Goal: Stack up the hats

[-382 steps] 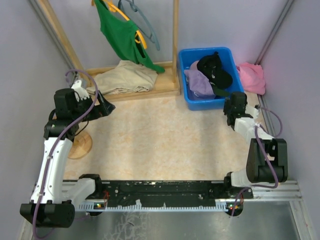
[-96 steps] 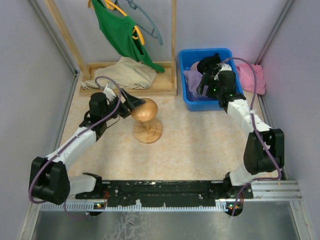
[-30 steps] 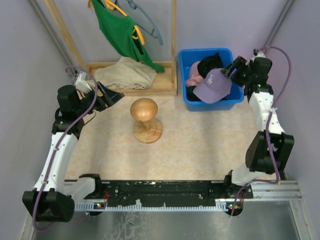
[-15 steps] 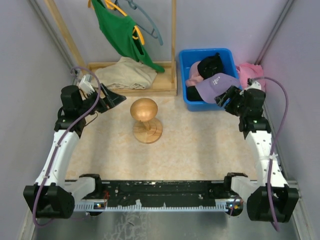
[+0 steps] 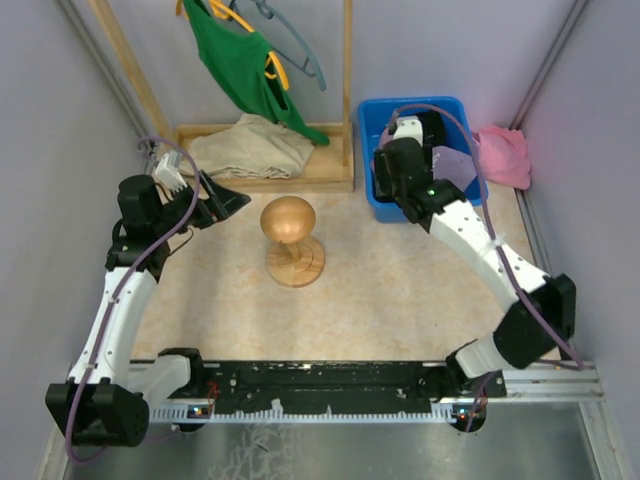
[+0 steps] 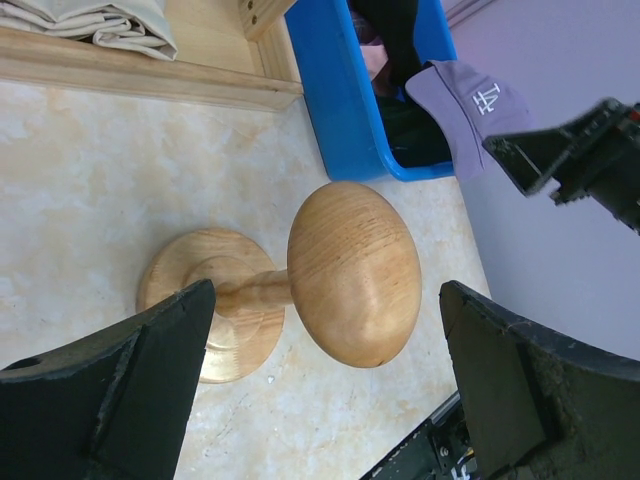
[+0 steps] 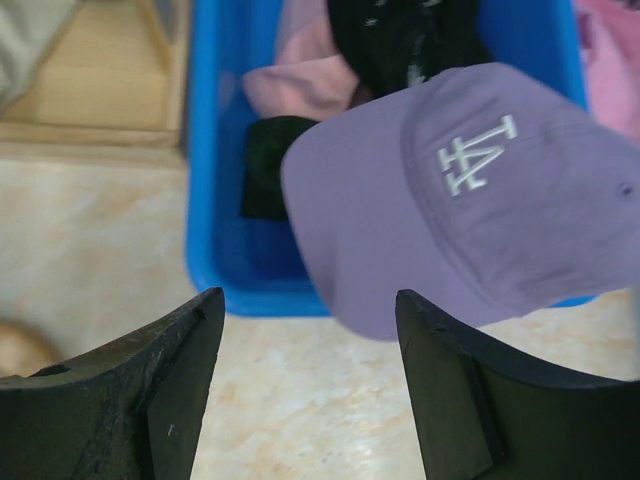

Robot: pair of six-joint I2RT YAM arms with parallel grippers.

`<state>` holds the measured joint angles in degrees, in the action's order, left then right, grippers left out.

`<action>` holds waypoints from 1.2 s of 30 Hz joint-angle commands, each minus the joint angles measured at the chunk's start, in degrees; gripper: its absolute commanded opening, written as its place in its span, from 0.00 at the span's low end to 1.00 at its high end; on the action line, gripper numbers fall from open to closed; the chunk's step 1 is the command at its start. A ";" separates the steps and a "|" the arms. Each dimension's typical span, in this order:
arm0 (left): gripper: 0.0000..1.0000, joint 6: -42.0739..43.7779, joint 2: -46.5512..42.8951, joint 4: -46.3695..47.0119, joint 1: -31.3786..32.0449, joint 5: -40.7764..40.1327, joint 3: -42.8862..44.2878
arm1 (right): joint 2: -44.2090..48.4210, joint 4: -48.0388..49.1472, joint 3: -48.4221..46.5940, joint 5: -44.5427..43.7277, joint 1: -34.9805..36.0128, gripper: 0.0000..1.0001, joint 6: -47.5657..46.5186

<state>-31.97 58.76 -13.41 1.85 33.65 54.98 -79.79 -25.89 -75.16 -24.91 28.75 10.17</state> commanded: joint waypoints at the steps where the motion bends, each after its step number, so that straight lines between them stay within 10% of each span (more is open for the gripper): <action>1: 0.99 0.95 -1.82 -0.01 -0.04 -0.26 -1.57 | -7.78 -2.26 -7.92 -19.42 2.12 0.69 -9.93; 36: 0.99 2.60 -2.37 0.23 -0.01 -0.37 -2.59 | -25.35 -0.58 -10.61 -35.89 2.36 0.61 -15.19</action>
<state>-30.83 57.63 -13.37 1.85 33.47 52.64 -105.41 -29.36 -86.56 -57.91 32.38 -4.95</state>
